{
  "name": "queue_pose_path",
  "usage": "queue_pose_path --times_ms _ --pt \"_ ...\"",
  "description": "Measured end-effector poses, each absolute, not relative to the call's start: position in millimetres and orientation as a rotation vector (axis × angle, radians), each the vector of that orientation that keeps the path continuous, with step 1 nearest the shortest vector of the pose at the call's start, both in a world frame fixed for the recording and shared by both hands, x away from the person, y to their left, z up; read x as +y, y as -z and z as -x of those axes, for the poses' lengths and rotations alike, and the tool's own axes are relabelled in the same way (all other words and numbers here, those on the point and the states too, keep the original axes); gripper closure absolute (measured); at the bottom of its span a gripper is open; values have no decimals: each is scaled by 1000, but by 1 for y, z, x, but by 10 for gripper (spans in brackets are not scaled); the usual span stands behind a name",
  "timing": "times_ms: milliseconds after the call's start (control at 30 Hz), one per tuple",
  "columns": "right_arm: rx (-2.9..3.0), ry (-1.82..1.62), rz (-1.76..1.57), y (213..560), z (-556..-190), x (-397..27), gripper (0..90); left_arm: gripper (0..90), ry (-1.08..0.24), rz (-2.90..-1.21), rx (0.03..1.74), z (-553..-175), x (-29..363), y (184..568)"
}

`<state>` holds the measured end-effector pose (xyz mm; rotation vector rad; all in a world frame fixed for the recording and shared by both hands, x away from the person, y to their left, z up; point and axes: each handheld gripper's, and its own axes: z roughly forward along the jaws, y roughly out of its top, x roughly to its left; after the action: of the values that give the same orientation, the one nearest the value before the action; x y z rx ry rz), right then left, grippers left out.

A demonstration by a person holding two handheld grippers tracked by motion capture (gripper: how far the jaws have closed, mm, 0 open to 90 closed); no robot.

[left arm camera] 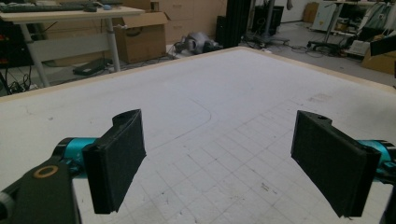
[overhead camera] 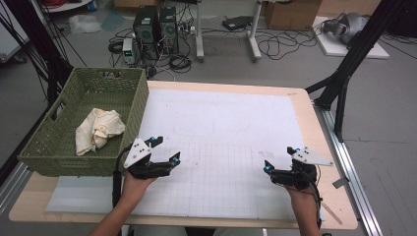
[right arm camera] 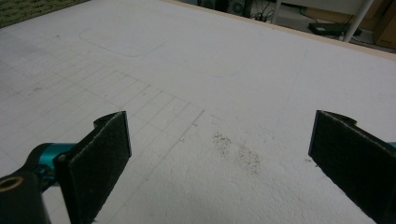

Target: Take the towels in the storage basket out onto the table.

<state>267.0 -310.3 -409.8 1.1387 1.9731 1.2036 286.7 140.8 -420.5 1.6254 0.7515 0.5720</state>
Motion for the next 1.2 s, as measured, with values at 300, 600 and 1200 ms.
queue_pose_path --times_ms 300,600,1200 --pt "1984 -1214 -1126 412 -269 -312 49 177 -567 -1649 743 -287 136 421" --pt "2022 -1226 -1133 411 -266 -309 49 177 -573 -1644 732 -286 138 416" --pt "2029 -1249 -1127 409 -265 -305 48 177 -536 -1632 728 -284 147 380"
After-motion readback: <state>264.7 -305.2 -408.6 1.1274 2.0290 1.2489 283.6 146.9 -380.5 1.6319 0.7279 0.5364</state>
